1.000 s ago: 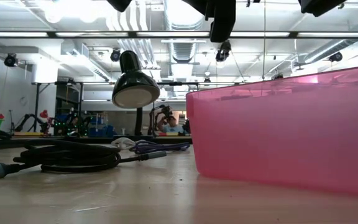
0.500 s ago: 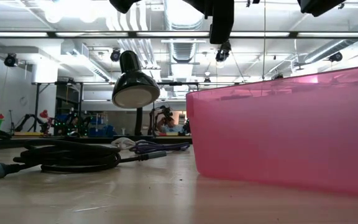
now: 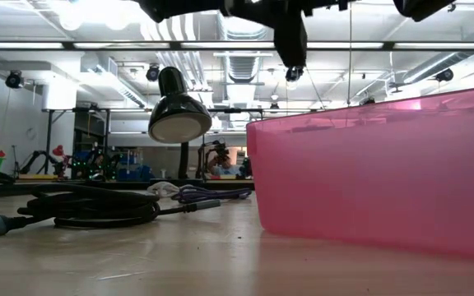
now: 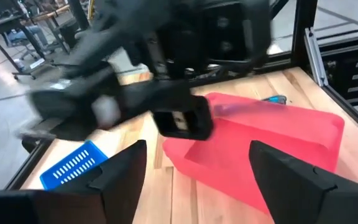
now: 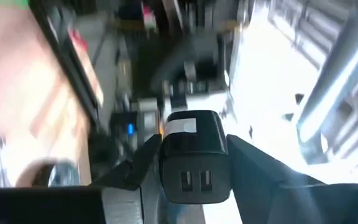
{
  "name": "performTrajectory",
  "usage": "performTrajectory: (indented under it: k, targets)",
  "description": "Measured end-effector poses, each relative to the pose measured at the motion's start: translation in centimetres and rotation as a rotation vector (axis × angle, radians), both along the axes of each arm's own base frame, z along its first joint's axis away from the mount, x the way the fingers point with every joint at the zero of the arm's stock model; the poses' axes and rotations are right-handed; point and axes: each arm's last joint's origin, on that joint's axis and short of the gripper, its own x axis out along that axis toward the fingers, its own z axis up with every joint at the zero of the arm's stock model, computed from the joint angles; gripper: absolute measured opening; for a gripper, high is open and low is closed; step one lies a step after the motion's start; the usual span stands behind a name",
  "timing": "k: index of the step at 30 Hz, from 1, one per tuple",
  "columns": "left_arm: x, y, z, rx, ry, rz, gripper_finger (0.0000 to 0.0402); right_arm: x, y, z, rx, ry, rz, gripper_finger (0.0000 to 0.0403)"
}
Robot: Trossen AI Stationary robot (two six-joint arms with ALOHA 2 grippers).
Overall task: Pick and place items into bin
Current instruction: Put the black charger adapter into the blue bin
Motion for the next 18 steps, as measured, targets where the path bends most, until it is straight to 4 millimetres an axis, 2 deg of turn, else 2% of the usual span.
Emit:
performTrajectory:
  k: [7, 12, 18]
  targets:
    - [-0.1, 0.1, 0.2, -0.002, -0.007, 0.007, 0.0270, -0.1, -3.0, -0.4, 0.025, 0.020, -0.338, 0.0138]
    - [-0.2, 0.2, 0.2, 0.009, -0.002, 0.040, 0.0271, -0.2, -6.7, -1.3, 0.072, 0.009, -0.495, 0.0138]
    - [-0.3, 0.3, -0.1, 0.023, 0.028, 0.060, 0.0272, -1.3, -11.3, -3.0, 0.170, 0.011, -0.623, 0.0138]
